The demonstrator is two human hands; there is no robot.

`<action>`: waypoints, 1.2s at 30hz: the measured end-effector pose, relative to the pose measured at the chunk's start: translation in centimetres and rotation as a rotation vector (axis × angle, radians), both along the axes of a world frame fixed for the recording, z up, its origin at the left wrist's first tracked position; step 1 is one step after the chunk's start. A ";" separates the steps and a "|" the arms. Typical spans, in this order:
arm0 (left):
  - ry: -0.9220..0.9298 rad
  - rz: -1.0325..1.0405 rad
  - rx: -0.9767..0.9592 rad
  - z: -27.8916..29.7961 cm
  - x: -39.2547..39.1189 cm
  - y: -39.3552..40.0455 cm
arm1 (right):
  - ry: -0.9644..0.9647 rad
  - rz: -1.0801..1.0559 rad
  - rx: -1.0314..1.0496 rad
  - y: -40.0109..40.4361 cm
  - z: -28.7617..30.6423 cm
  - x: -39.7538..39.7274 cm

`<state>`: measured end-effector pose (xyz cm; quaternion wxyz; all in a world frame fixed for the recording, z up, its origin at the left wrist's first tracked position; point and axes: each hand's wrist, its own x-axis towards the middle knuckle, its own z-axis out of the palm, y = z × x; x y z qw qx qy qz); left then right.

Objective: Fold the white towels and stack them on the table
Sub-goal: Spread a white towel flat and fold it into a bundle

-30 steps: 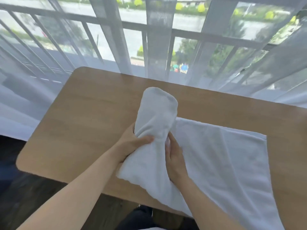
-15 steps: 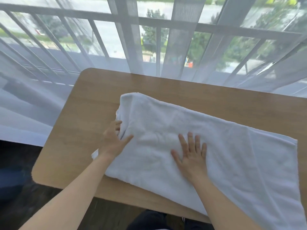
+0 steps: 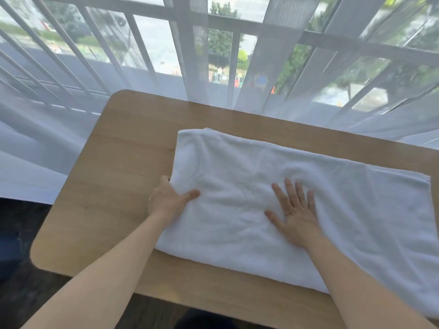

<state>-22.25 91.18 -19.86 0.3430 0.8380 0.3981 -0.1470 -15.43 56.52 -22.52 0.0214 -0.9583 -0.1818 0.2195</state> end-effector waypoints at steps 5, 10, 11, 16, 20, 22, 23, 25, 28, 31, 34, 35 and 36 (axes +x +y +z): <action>-0.116 0.036 -0.035 0.3 -0.2 -0.3 | 0.003 -0.043 0.007 0.3 0.2 0.0; -0.276 0.122 -0.437 1.7 0.2 -0.1 | -0.021 -0.096 -0.020 1.1 0.3 -0.4; -0.285 0.128 -0.498 2.0 0.2 0.7 | -0.018 -0.101 -0.016 1.2 0.4 -0.4; -0.193 0.159 -0.114 0.9 -0.2 1.4 | 0.007 -0.109 -0.004 1.3 0.5 -0.5; -0.167 0.011 0.235 0.1 -0.4 -0.4 | 0.014 -0.109 0.006 1.2 0.5 -0.4; -0.305 -0.205 0.394 0.0 -0.7 -2.5 | 0.021 -0.111 0.024 1.2 0.5 -0.4; -0.384 -0.333 0.385 -0.1 -1.0 -4.2 | 0.028 -0.106 0.038 1.2 0.5 -0.4; -0.460 -0.627 0.297 -1.1 -2.0 -8.3 | 0.033 -0.089 0.081 0.9 0.6 -0.5; -0.365 -0.950 0.348 -3.3 -3.9 -12.9 | 0.010 -0.061 0.157 -0.7 1.0 -1.7; -0.331 -0.860 0.389 -4.0 -4.0 -14.3 | -0.019 -0.110 0.140 -3.9 1.3 -3.9; -0.359 -0.770 0.323 -3.4 -2.8 -16.7 | -0.057 -0.291 0.113 -7.7 1.6 -6.0; -0.380 -0.786 0.288 -3.3 -2.4 -18.1 | -0.064 -0.343 0.115 -9.0 1.7 -6.6; -0.407 -0.834 0.261 -3.1 -2.1 -19.7 | -0.068 -0.384 0.112 -10.3 1.7 -7.0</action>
